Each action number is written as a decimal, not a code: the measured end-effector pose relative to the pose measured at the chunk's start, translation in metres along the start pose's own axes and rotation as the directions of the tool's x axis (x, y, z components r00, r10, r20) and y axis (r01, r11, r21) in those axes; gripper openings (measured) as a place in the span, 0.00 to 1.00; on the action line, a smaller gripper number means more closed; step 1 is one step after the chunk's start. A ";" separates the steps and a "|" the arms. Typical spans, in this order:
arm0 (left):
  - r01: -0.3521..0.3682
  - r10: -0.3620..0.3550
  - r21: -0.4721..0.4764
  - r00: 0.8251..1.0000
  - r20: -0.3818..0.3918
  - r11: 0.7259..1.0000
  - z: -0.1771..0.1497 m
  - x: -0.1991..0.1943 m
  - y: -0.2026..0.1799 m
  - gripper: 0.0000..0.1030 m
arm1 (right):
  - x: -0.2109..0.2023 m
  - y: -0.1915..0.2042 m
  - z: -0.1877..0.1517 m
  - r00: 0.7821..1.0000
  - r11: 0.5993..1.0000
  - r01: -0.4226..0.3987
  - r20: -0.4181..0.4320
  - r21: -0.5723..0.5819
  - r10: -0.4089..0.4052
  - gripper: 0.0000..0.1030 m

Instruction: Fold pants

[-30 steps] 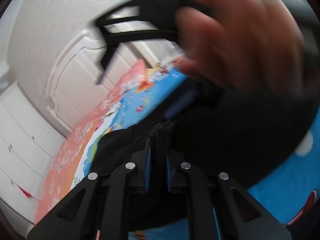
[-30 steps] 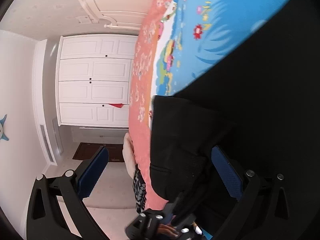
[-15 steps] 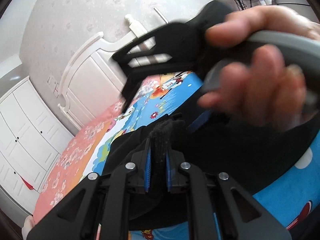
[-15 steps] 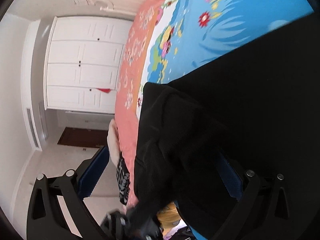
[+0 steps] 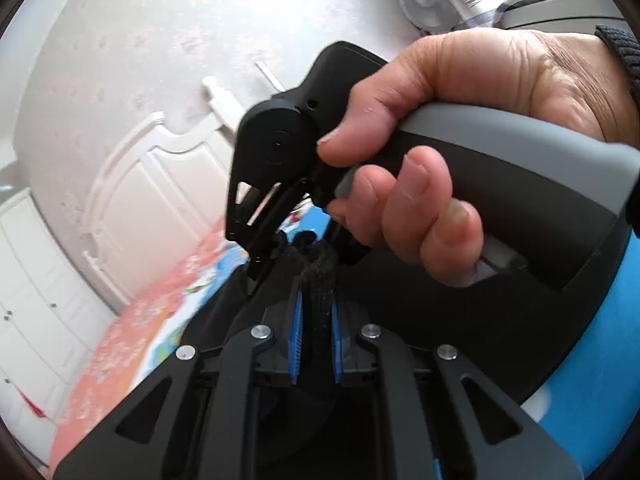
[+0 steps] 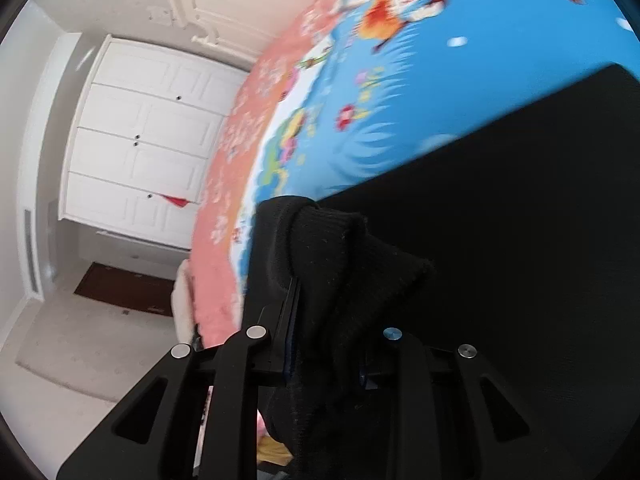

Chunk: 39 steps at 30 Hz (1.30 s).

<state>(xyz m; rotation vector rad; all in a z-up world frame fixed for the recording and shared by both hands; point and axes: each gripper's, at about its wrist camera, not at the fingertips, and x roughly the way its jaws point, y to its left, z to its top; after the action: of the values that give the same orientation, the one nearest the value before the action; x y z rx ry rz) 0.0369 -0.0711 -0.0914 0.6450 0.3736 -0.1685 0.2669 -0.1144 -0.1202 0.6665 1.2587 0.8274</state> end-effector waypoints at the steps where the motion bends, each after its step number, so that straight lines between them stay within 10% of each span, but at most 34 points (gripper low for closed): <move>1: 0.012 -0.012 0.003 1.000 -0.004 1.000 0.001 0.004 -0.006 0.11 | 0.000 -0.004 -0.002 1.000 1.000 0.010 0.001 0.003 -0.010 0.23; 17: 0.056 -0.053 0.060 0.997 -0.049 0.997 -0.017 0.022 -0.048 0.14 | -0.001 -0.032 -0.014 0.999 0.999 0.033 0.025 0.023 -0.034 0.27; 23: 0.177 -0.180 -0.105 0.983 -0.021 0.979 -0.016 0.003 -0.005 0.43 | -0.041 0.001 -0.020 0.960 0.972 0.232 0.173 -0.047 -0.221 0.31; 27: 0.136 -0.139 -0.342 0.990 0.016 0.930 -0.022 -0.022 0.071 0.43 | -0.047 0.040 -0.047 0.926 0.940 0.315 0.259 -0.131 -0.274 0.32; 31: 0.064 -0.148 -0.529 0.982 -0.119 0.846 -0.042 0.011 0.143 0.36 | -0.037 0.063 -0.066 0.913 0.922 0.349 0.281 -0.167 -0.295 0.42; 36: -0.020 -0.346 -0.717 0.867 -0.360 0.696 -0.099 0.080 0.181 0.24 | -0.009 0.067 -0.089 0.879 0.863 0.449 0.286 -0.231 -0.381 0.62; 39: -0.018 -0.349 -0.740 0.874 -0.338 0.672 -0.103 0.074 0.180 0.21 | 0.001 0.057 -0.098 0.851 0.827 0.506 0.299 -0.245 -0.432 0.62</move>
<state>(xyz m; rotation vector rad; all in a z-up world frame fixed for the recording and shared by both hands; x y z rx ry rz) 0.1232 0.1307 -0.0961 -0.1770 0.9099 -0.0296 0.1617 -0.0825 -0.0930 0.1632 0.9861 0.4981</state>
